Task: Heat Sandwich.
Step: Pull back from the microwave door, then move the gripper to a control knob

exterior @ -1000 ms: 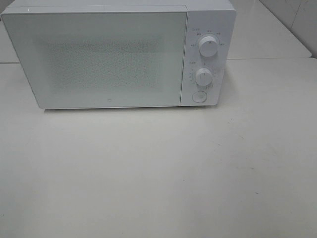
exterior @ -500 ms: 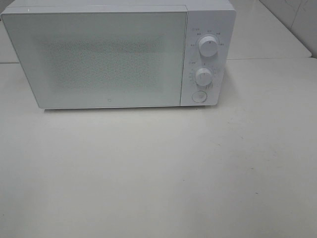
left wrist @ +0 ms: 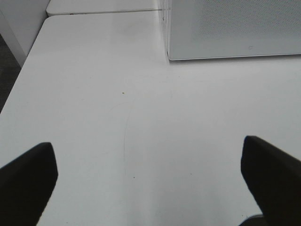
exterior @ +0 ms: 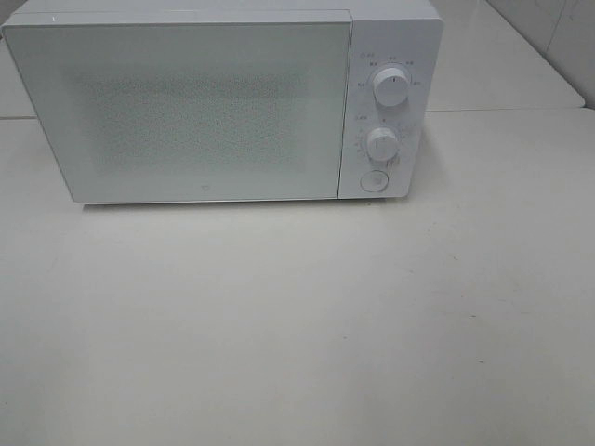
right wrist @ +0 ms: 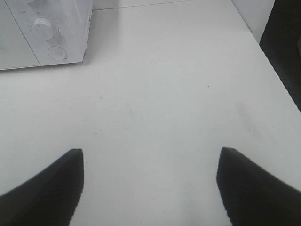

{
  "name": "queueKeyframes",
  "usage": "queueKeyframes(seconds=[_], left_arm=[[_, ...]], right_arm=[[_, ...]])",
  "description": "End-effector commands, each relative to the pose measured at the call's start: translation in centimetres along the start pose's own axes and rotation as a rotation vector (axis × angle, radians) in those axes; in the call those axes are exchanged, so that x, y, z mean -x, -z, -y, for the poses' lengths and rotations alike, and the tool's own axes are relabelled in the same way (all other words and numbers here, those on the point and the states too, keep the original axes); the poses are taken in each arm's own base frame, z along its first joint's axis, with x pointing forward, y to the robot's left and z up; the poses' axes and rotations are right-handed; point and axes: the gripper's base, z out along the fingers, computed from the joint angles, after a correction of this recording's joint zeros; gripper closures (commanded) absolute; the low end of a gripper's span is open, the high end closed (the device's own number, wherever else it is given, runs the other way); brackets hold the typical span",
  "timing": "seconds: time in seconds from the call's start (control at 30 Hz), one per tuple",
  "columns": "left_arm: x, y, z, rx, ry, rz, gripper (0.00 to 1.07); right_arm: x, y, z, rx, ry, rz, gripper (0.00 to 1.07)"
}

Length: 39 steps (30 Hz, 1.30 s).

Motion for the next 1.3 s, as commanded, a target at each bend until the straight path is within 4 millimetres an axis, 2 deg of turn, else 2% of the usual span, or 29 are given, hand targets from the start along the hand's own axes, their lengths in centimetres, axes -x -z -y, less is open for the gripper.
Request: queueKeyframes(seconds=[0.03,0.53,0.8,0.97,1.1,1.3], left_arm=[[-0.1,0.2,0.0,0.003,0.002,0.033,0.08],[-0.1,0.2,0.0,0.003,0.002,0.033,0.08],[-0.1,0.2,0.0,0.003,0.002,0.033,0.08],[-0.1,0.2,0.0,0.003,0.002,0.033,0.08],[-0.1,0.2,0.0,0.003,0.002,0.033,0.08],[-0.1,0.2,0.0,0.003,0.002,0.033,0.08]], right_arm=[[-0.1,0.2,0.0,0.006,-0.01,0.024,0.32],[-0.1,0.2,0.0,0.005,-0.013,0.026,0.32],[1.9,0.7,-0.2,0.018,-0.009,0.136,0.32],[4.1,-0.4,-0.6,0.028,-0.003,0.197,0.32],[5.0,-1.4,-0.7,0.029,0.0,0.185,0.32],[6.5,-4.2,-1.1,0.023,0.009,0.09,0.32]])
